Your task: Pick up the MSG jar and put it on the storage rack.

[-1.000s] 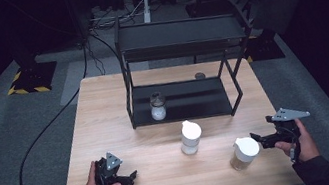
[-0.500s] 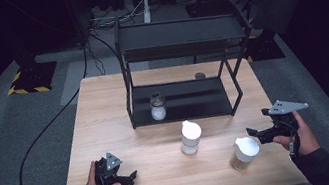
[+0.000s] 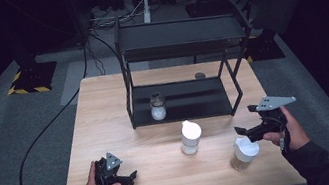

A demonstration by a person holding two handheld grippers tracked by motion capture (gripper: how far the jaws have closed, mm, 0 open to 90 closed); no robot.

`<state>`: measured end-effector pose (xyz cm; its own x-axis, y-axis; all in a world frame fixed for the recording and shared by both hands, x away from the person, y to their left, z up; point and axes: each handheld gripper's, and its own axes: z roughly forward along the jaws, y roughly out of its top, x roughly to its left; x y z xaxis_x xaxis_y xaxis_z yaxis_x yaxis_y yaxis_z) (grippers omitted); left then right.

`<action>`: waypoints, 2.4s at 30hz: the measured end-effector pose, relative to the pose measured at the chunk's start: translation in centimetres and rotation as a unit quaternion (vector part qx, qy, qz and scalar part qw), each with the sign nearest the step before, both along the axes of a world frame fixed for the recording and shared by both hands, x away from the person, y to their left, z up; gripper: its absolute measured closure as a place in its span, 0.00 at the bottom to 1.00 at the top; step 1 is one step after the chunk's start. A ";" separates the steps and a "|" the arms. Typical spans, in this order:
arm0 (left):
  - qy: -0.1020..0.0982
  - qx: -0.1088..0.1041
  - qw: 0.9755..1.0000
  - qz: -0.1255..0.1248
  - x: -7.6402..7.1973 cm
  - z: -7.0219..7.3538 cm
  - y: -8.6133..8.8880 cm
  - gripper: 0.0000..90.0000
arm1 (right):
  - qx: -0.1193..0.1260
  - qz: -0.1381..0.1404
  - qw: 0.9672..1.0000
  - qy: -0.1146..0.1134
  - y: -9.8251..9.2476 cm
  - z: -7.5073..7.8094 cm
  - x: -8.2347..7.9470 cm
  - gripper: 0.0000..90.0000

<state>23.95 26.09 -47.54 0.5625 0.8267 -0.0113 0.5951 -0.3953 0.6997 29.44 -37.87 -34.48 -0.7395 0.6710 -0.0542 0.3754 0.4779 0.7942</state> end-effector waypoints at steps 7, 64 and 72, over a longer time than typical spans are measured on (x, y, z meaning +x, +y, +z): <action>0.000 0.000 1.000 0.000 0.0 0.0 0.0 0.01 | -0.008 0.033 0.999 0.007 1.6 0.7 0.9 0.02; 0.000 0.000 1.000 0.000 0.0 0.0 0.0 0.01 | -0.119 0.146 0.979 0.077 15.5 1.4 6.1 0.04; 0.000 0.000 1.000 0.000 0.0 0.0 0.0 0.01 | -0.131 0.145 0.977 0.088 16.7 1.0 6.5 0.04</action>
